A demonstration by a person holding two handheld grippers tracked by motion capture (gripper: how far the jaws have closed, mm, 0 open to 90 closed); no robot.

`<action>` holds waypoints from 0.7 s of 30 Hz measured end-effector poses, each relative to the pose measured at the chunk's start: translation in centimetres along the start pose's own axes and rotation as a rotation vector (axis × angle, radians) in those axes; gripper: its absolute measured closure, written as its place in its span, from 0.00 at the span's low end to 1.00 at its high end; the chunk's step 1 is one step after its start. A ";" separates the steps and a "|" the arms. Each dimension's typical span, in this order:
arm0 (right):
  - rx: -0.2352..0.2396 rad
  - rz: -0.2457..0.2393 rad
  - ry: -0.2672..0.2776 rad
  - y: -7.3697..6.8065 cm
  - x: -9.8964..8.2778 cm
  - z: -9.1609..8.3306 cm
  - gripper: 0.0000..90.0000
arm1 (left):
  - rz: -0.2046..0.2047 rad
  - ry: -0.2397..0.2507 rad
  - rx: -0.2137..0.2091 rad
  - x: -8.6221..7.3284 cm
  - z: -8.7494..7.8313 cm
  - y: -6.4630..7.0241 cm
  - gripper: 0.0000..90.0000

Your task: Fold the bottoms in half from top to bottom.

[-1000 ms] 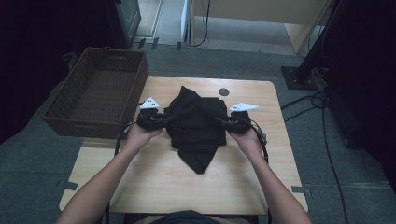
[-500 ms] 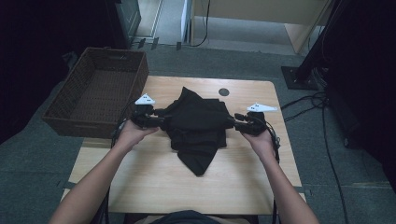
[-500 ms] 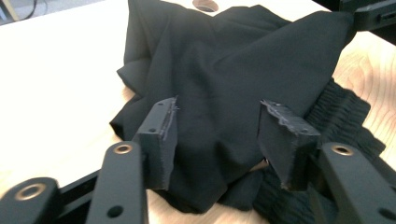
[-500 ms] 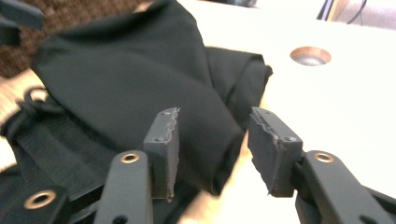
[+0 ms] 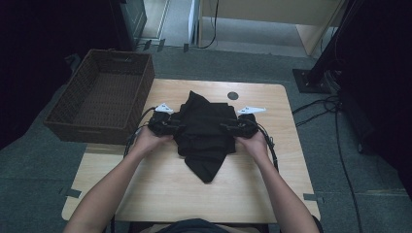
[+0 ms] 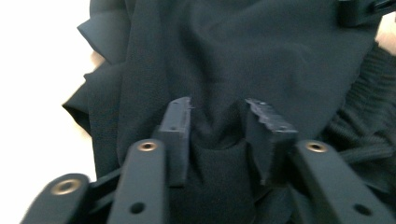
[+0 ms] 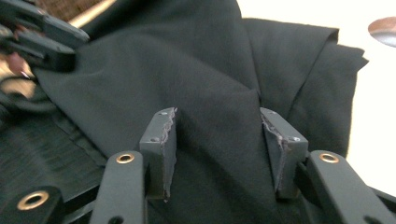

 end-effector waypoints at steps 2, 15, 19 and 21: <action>-0.001 -0.006 -0.019 -0.1 -0.4 0.4 0.62 | -0.009 0.007 -0.007 -0.1 0.0 0.0 0.78; 0.025 -0.037 0.043 -2.4 2.8 -3.4 0.86 | 0.046 0.174 -0.030 3.3 -4.8 2.8 0.93; 0.044 -0.064 0.041 -3.7 2.4 -5.5 0.84 | 0.036 0.186 -0.056 2.5 -6.7 4.1 0.89; 0.049 -0.060 0.034 -4.2 1.6 -6.2 0.83 | 0.044 0.157 -0.060 1.3 -6.9 4.5 0.88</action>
Point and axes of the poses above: each handheld gripper's, and its own axes: z roughly forward along the jaws, x roughly out of its top, y roughly to its right, the point moved 9 cm from there along z, roughly forward along the jaws, and after that the axes turned 8 degrees about y, right-handed, at the moved point
